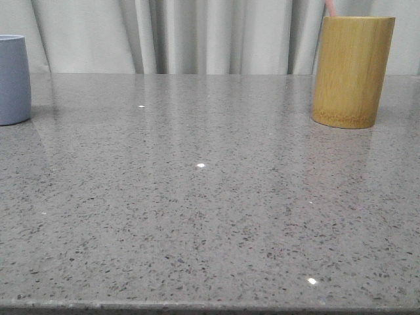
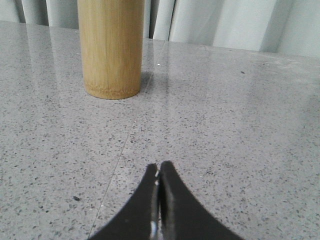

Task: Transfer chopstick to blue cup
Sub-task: 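Move the left gripper above the light blue cup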

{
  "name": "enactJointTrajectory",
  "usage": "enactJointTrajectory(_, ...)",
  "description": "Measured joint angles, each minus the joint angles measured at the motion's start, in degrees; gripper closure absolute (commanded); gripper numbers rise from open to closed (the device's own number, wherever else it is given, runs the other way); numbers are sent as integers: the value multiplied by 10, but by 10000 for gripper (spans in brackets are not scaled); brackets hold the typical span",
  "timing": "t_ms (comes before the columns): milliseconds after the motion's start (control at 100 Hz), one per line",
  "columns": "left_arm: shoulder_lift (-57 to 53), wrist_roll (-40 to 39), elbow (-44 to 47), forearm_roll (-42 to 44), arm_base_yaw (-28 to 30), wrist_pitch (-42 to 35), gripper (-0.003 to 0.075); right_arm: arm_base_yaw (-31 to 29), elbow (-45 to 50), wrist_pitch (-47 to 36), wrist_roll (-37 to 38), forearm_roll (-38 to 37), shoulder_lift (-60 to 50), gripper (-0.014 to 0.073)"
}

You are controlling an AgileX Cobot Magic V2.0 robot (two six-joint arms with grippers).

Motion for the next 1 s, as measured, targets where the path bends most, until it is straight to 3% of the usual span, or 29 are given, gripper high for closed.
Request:
enactJointTrajectory(820, 0, 0, 0, 0, 0, 0, 739, 0, 0, 0, 0, 0, 0, 661)
enactJointTrajectory(1000, 0, 0, 0, -5, 0, 0, 739, 0, 0, -47, 0, 0, 0, 661)
